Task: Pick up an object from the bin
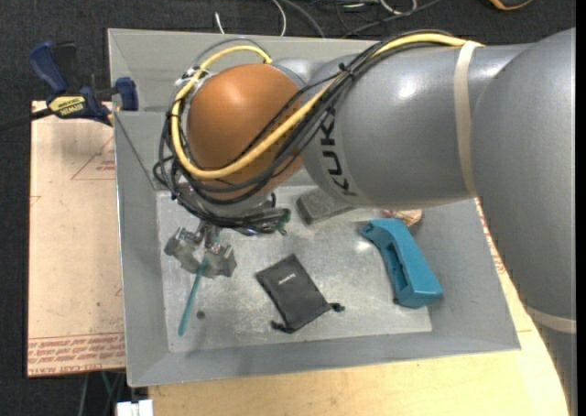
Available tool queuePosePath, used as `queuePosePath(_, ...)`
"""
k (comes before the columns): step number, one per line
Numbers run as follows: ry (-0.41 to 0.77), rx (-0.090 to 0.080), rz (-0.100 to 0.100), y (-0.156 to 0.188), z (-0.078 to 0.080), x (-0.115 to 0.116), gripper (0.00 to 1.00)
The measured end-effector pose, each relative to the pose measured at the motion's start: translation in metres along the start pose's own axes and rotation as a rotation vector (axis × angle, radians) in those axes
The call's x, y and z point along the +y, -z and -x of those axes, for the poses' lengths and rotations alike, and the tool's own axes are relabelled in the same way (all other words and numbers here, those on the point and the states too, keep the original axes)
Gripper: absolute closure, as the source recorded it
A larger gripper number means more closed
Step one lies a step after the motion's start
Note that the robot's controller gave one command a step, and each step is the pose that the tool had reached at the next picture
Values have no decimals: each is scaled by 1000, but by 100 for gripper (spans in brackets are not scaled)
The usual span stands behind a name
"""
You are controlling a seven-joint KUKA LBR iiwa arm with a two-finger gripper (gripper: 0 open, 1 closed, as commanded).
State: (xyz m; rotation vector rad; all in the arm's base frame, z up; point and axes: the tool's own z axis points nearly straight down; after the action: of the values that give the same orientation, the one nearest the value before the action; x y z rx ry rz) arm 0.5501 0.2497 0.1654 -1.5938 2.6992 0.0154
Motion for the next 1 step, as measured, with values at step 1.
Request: queuePosePath(1, 0, -3, -2, 35, 1, 0, 100)
